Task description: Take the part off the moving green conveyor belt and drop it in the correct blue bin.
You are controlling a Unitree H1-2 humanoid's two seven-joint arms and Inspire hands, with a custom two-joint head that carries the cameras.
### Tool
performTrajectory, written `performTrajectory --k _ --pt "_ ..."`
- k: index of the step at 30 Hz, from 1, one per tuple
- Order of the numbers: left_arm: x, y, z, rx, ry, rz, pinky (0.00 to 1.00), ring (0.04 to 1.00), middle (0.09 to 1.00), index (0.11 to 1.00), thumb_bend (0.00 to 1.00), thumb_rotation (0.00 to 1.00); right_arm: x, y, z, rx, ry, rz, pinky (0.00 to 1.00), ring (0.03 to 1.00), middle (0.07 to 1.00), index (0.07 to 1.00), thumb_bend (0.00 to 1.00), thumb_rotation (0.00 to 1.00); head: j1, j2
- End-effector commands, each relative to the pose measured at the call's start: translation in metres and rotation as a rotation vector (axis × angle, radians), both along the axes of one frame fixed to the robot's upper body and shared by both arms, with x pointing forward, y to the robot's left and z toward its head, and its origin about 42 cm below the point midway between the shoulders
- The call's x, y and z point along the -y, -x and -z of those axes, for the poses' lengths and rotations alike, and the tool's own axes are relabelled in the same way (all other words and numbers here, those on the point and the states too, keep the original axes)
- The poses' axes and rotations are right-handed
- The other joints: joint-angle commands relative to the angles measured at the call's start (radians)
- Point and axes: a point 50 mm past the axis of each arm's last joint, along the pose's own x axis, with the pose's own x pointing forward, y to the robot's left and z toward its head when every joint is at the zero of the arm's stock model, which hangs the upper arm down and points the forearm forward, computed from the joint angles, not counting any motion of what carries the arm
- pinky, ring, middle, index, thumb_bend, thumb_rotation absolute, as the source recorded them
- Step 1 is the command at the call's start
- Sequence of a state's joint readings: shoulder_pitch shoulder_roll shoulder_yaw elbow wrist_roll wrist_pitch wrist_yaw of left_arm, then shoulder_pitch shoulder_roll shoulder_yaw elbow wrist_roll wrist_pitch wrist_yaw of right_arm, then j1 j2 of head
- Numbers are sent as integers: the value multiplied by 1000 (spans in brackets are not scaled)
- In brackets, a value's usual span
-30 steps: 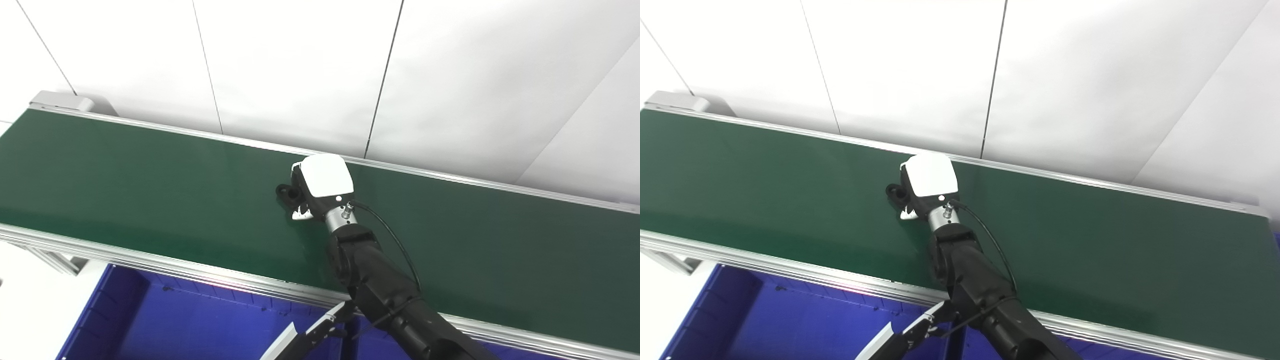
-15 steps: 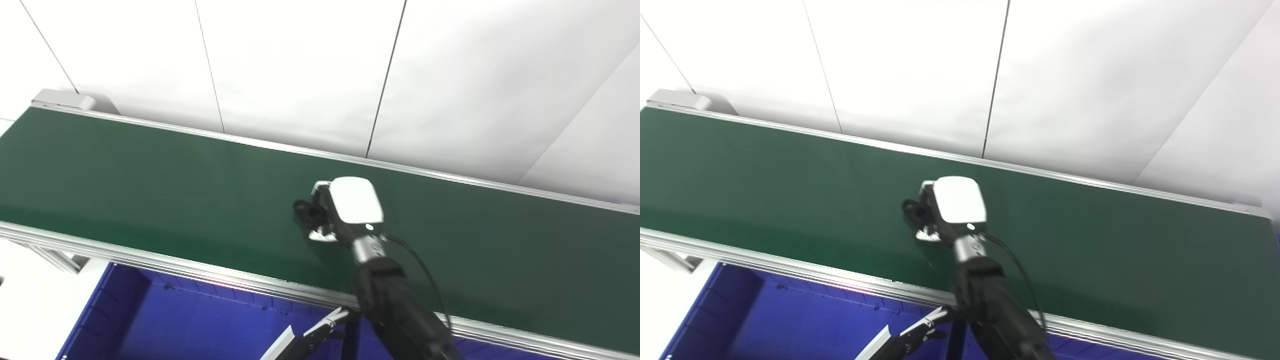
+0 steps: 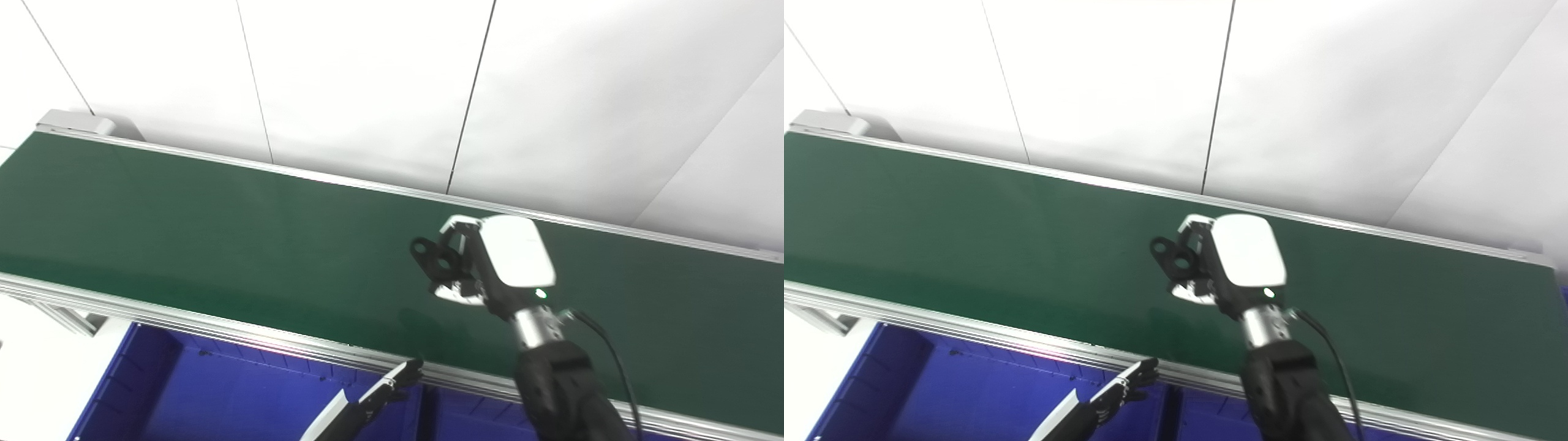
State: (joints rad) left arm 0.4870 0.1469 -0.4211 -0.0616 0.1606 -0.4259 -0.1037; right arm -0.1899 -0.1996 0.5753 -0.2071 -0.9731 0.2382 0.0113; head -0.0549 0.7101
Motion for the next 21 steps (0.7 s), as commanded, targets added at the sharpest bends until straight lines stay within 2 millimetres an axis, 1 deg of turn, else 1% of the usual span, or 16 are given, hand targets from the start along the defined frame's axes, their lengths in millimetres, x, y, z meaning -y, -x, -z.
performTrajectory --k 1,2,3,4,5,6,7,8,9,12,13,15,17,19,20,21 --pt "-2 -1 -12 67 31 -2 908 941 940 968 864 789 6 8 -23 69 -23 -4 124 187 281 487 505 141 -27 11" --pt "-3 -2 -13 68 32 0 927 950 946 978 866 797 9 12 -23 66 -20 2 123 185 278 487 506 141 -27 11" --pt "-5 -2 -14 73 32 0 934 954 949 981 866 799 15 19 -24 57 -15 11 122 184 277 487 506 141 -72 37" --pt "-7 -2 -16 76 32 0 953 962 952 988 869 811 19 24 -25 51 -11 17 122 186 281 488 505 141 -72 37" --pt "-10 -2 -19 81 31 3 961 967 960 994 875 822 26 31 -28 51 -5 24 120 183 277 487 505 140 -118 81" --pt "-12 -3 -22 85 31 6 964 970 964 996 878 827 30 36 -29 51 -2 28 118 181 274 487 505 140 -118 81" --pt "-15 -3 -25 84 40 10 968 972 968 998 881 832 35 41 -32 47 -3 37 116 180 271 487 505 139 -149 115" --pt "-17 -4 -28 83 46 10 984 979 976 999 886 831 42 48 -33 29 -8 51 110 170 256 486 506 138 -155 120" --pt "-19 -4 -31 83 52 8 994 982 982 1000 893 839 47 53 -35 13 -15 64 106 165 244 486 508 134 -182 144" --pt "-25 -6 -37 86 70 -1 1000 985 985 1000 873 852 64 72 -36 -50 -44 142 119 178 258 486 510 135 -209 166" --pt "-28 -6 -39 88 73 -3 1000 986 985 1000 855 858 67 77 -36 -61 -45 162 131 190 276 486 509 136 -229 180" --pt "-32 -8 -42 81 76 2 1000 986 983 1000 841 863 69 87 -32 -81 -50 187 143 204 291 487 508 138 -238 183" --pt "-36 -11 -46 60 73 9 1000 992 985 1000 834 856 68 103 -25 -112 -66 212 137 194 279 487 507 138 -252 193" --pt "-39 -13 -48 49 69 11 1000 987 976 1000 870 860 66 118 -17 -146 -80 238 129 187 272 487 508 134 -264 202" --pt "-40 -13 -49 50 69 11 1000 986 973 1000 864 856 65 123 -14 -158 -83 249 136 198 288 487 509 134 -264 202" --pt "-43 -15 -51 51 68 19 1000 985 972 1000 863 854 63 131 -9 -175 -82 256 138 201 294 487 510 134 -283 212"
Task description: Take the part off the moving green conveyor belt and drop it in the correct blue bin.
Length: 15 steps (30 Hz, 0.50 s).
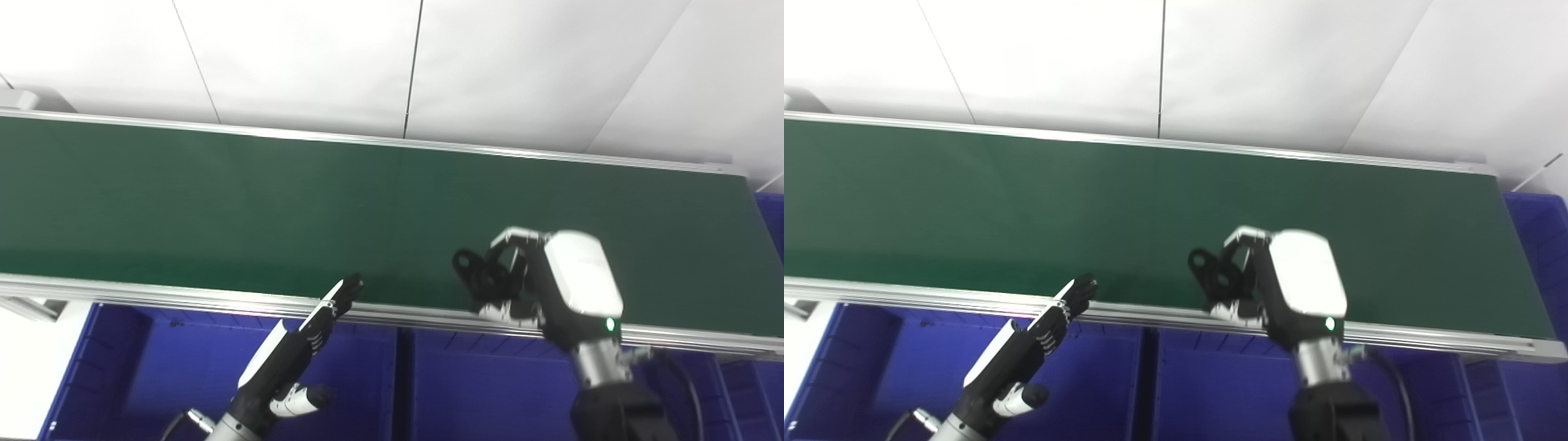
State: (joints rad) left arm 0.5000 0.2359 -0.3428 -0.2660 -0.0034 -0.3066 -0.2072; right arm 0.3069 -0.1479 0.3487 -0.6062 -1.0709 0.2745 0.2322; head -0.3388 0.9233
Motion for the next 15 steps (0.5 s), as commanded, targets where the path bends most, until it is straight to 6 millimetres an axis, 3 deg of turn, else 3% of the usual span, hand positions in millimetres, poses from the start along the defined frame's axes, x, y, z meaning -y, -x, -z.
performTrajectory --k 1,9,15 --pt "-6 -3 -12 30 12 22 1000 990 977 1000 857 855 -5 13 -5 52 -5 3 150 216 314 487 509 135 -8 3" --pt "-14 -9 -18 25 22 29 997 995 983 1000 879 840 -16 44 28 -46 85 9 133 198 302 487 510 137 -37 25" --pt "-15 -11 -18 38 17 26 981 984 971 1000 872 845 -16 45 43 -133 140 9 122 185 288 487 509 139 -26 27"
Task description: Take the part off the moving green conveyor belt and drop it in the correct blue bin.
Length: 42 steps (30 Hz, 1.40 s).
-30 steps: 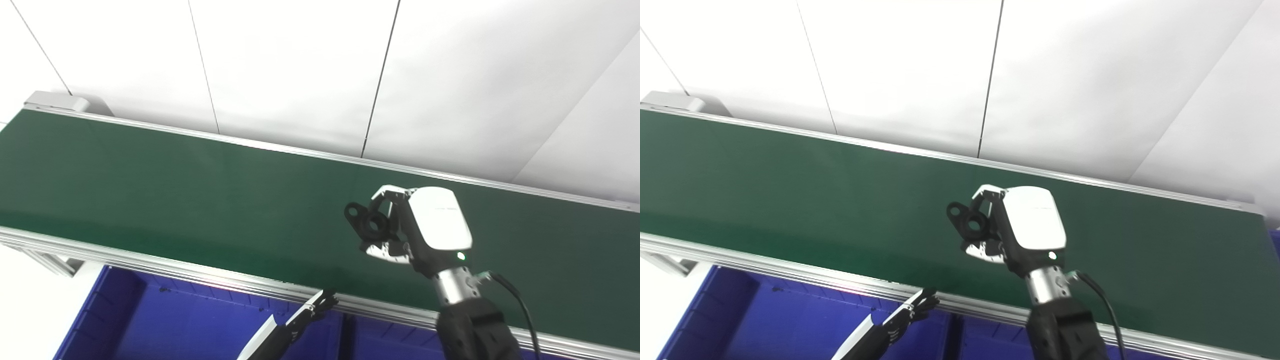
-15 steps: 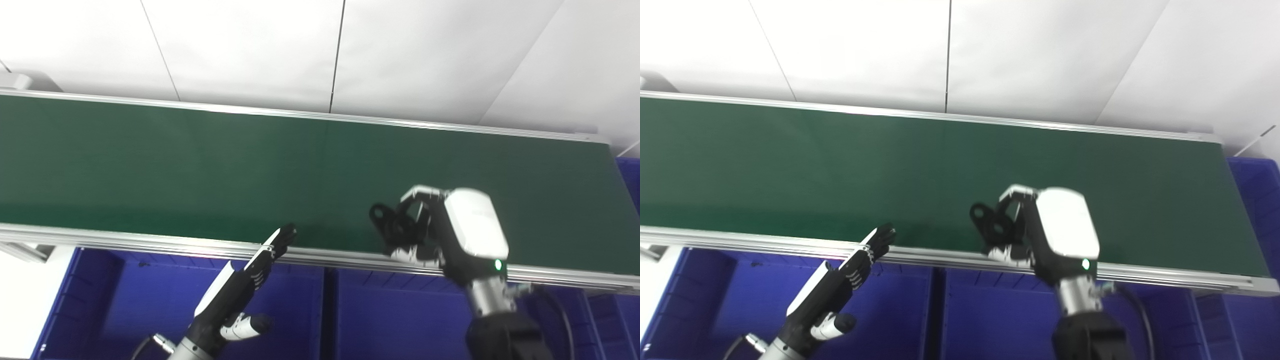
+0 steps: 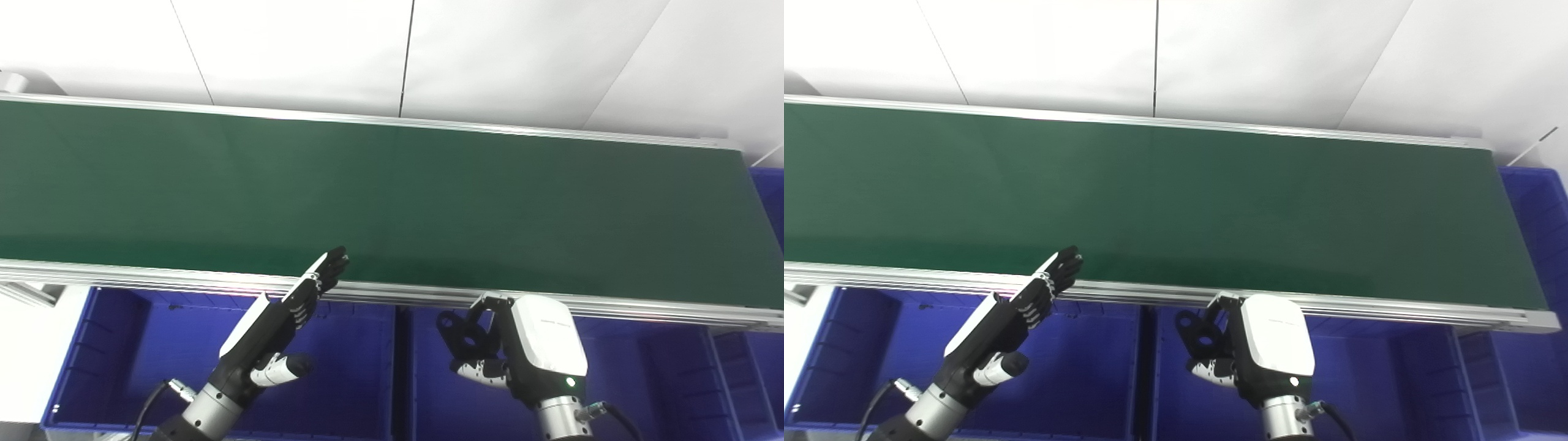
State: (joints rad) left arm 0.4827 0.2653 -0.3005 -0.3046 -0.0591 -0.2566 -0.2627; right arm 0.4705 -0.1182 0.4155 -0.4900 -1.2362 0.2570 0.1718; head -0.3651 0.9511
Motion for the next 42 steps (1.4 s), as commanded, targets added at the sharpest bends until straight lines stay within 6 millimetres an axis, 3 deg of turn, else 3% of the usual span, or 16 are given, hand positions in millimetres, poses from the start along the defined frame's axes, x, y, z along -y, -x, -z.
performTrajectory --k 1,9,13,14,15,18,20,23,25,32,36,38,42 --pt "0 -2 -9 36 19 0 982 985 971 1000 879 846 -1 -1 -3 17 12 -20 125 188 291 488 508 140 2 0" --pt "3 0 -10 24 35 -19 996 987 963 1000 899 840 -2 -3 5 -39 52 -13 116 186 290 489 508 143 5 -1" --pt "2 -1 -10 28 31 -11 1000 993 969 1000 885 841 -3 -3 3 -66 91 6 149 231 354 492 518 162 8 -2" --pt "2 -1 -10 28 28 -10 1000 993 971 1000 882 843 -3 -3 2 -78 100 9 241 350 473 523 588 223 7 -2" --pt "2 -1 -10 27 28 -9 1000 995 973 1000 884 843 -3 -2 1 -89 111 7 352 461 572 613 793 406 8 -2" --pt "3 -1 -9 18 44 -13 1000 994 971 1000 887 830 -2 -2 -1 -135 181 -21 432 526 647 716 951 593 10 -3" --pt "3 -1 -10 3 49 -13 1000 999 973 1000 899 821 -1 -1 -2 -163 197 -32 565 646 731 766 991 674 11 -2" --pt "3 -1 -11 -1 48 -9 1000 1000 975 1000 905 816 -1 -1 -3 -191 198 -40 716 748 802 806 1000 741 11 -2" --pt "2 -1 -11 6 44 -6 1000 1000 973 1000 899 817 -1 -1 -3 -203 190 -43 741 762 809 812 1000 760 12 -3" --pt "3 -1 -10 -3 52 -3 1000 1000 976 1000 907 809 -1 0 -6 -217 174 -46 725 751 797 802 1000 782 19 -6" --pt "2 0 -10 1 52 -3 1000 1000 974 1000 900 809 -4 4 -12 -219 72 -62 681 737 789 788 1000 816 27 -7" --pt "1 1 -10 5 50 1 1000 1000 975 1000 887 806 -7 7 -17 -160 -76 -75 643 711 775 779 1000 847 31 -5" --pt "-3 2 -10 10 37 -1 995 988 969 1000 881 818 -24 18 -34 55 -581 -54 472 574 664 732 801 901 22 0"
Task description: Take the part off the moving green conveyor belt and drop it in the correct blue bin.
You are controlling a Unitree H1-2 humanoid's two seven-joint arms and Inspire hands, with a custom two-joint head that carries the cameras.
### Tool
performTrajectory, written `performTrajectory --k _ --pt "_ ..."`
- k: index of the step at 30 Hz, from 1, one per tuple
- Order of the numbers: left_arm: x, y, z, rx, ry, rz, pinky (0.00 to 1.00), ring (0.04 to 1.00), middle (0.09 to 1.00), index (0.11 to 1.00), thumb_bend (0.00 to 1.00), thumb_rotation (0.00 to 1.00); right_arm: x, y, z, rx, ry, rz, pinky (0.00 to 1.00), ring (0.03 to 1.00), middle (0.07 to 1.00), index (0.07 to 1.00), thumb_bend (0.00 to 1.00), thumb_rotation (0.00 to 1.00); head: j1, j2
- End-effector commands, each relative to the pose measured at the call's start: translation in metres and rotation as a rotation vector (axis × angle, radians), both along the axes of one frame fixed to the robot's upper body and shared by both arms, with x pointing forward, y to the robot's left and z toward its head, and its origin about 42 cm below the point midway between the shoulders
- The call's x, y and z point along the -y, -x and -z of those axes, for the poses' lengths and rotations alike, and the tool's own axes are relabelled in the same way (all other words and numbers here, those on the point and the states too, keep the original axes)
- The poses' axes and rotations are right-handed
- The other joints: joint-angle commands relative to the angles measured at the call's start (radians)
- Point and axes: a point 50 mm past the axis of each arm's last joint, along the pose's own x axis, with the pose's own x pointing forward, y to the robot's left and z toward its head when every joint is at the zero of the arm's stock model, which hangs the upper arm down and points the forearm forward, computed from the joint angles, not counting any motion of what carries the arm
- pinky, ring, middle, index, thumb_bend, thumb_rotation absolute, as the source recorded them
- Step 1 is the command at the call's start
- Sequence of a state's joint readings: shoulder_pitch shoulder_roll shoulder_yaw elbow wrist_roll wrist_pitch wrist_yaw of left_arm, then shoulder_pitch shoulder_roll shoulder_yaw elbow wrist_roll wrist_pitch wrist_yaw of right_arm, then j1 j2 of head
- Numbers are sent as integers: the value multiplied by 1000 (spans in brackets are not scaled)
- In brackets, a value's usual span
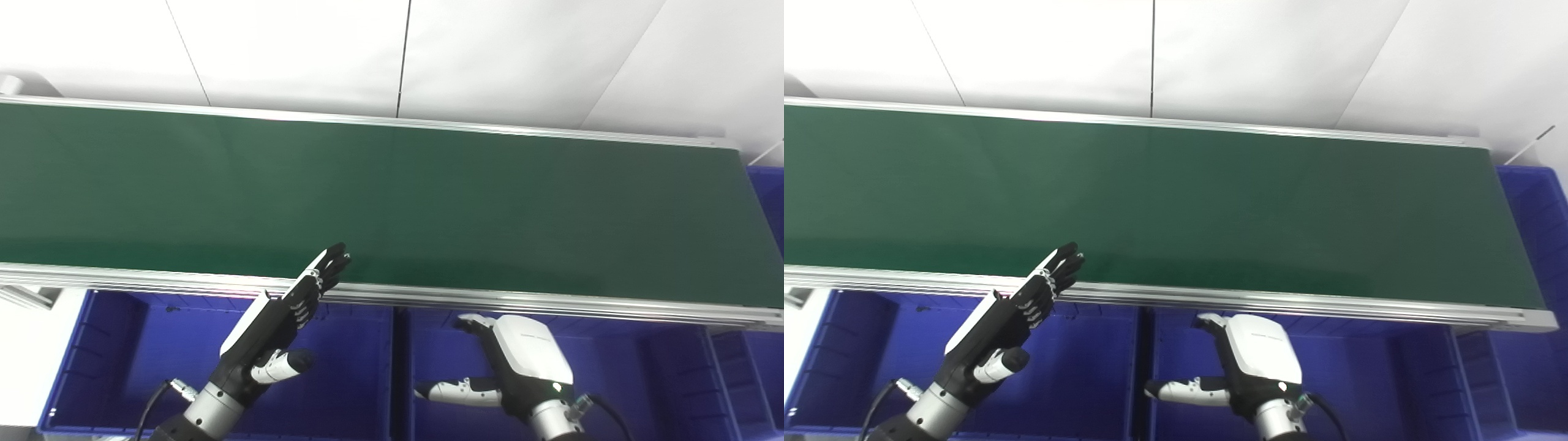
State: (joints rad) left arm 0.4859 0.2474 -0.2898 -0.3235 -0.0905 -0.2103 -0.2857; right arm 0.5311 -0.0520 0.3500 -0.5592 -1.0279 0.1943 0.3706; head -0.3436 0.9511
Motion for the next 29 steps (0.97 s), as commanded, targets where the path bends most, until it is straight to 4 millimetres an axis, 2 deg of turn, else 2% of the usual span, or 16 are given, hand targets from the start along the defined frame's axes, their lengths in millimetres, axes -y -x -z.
performTrajectory --k 1,4,7,10,13,18,20,22,23,24,29 --pt "-7 3 -7 42 3 -2 996 986 967 1000 874 815 -22 9 -31 229 -449 78 489 580 651 710 766 915 0 1" --pt "-8 3 -7 34 3 -4 1000 989 969 1000 868 808 -38 20 -33 192 -716 145 524 598 651 686 730 899 1 6" --pt "-10 2 -8 30 -18 -4 993 986 966 1000 878 820 -44 24 -21 200 -829 176 536 604 656 671 707 947 -6 11" --pt "-10 2 -9 24 -23 5 1000 993 970 1000 878 824 -39 22 -4 234 -850 181 573 637 673 680 725 993 -7 15" --pt "-9 1 -10 26 -22 3 1000 989 965 1000 866 811 -33 19 9 233 -859 179 591 654 684 691 718 999 -7 15" --pt "-9 -1 -11 22 -38 13 998 995 974 1000 871 831 -33 15 21 200 -875 138 664 726 756 758 774 1000 -7 15" --pt "-8 -1 -12 19 -32 12 1000 996 973 1000 864 813 -34 14 23 194 -888 123 709 784 808 787 720 1000 -5 16" --pt "-8 -2 -12 22 -28 8 1000 995 973 1000 859 814 -35 12 26 188 -899 104 724 803 823 798 692 1000 -5 18" --pt "-8 -2 -12 22 -25 5 1000 998 975 1000 863 810 -35 11 27 186 -904 95 767 842 858 833 622 1000 -7 19" --pt "-8 -2 -13 22 -23 4 1000 999 975 1000 864 809 -36 11 28 185 -907 89 782 856 870 845 598 1000 -9 21" --pt "-10 -4 -11 37 -29 9 1000 998 973 1000 859 829 -38 9 29 171 -897 90 859 913 916 889 635 1000 -12 22"
